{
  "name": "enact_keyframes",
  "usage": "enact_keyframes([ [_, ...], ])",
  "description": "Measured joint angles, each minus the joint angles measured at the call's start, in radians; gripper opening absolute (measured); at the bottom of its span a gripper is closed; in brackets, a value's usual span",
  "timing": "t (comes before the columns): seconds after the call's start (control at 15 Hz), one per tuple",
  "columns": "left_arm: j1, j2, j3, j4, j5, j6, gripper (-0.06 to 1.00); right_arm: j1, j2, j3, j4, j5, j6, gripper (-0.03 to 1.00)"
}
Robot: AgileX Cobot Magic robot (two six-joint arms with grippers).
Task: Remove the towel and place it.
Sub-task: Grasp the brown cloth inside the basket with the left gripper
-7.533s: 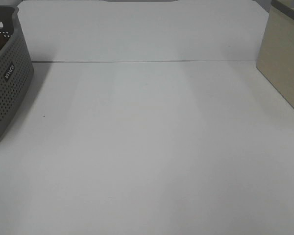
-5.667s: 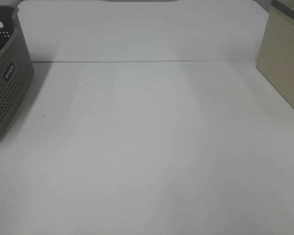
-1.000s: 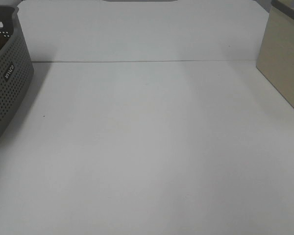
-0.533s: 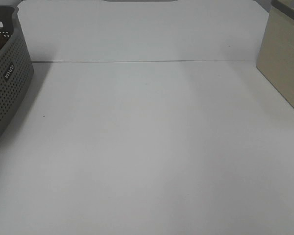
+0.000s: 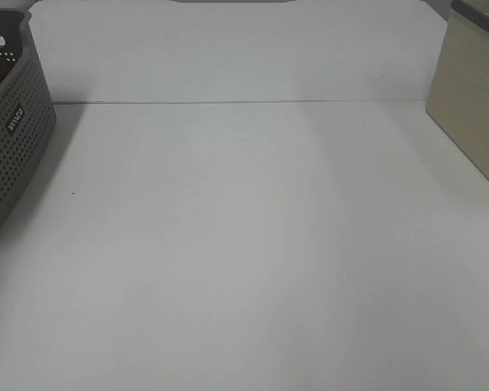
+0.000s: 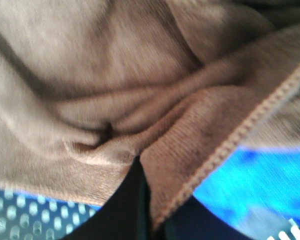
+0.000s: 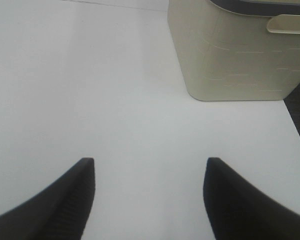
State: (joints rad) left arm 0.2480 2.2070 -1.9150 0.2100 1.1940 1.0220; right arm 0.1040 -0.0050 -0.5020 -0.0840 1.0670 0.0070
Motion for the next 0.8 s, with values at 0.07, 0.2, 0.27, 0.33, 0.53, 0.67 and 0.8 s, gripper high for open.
enact_keyframes([
  [0.07,-0.01,-0.009,-0.025,0.0,0.011,-0.012,0.0,0.0,0.0,0.0,0.0,0.0,0.0,0.62],
  [0.2,-0.033,-0.031,-0.066,-0.003,0.012,-0.04,0.0,0.0,0.0,0.0,0.0,0.0,0.0,0.62],
  [0.27,-0.054,-0.051,-0.091,-0.008,0.013,-0.055,0.0,0.0,0.0,0.0,0.0,0.0,0.0,0.62],
  [0.33,-0.075,-0.078,-0.107,-0.012,0.013,-0.061,0.0,0.0,0.0,0.0,0.0,0.0,0.0,0.62],
  [0.53,-0.137,-0.164,-0.116,-0.018,0.015,-0.083,0.0,0.0,0.0,0.0,0.0,0.0,0.0,0.62],
  [0.67,-0.172,-0.232,-0.116,-0.018,0.017,-0.165,0.0,0.0,0.0,0.0,0.0,0.0,0.0,0.62],
  [0.8,-0.223,-0.31,-0.116,-0.018,0.018,-0.257,0.0,0.0,0.0,0.0,0.0,0.0,0.0,0.62],
])
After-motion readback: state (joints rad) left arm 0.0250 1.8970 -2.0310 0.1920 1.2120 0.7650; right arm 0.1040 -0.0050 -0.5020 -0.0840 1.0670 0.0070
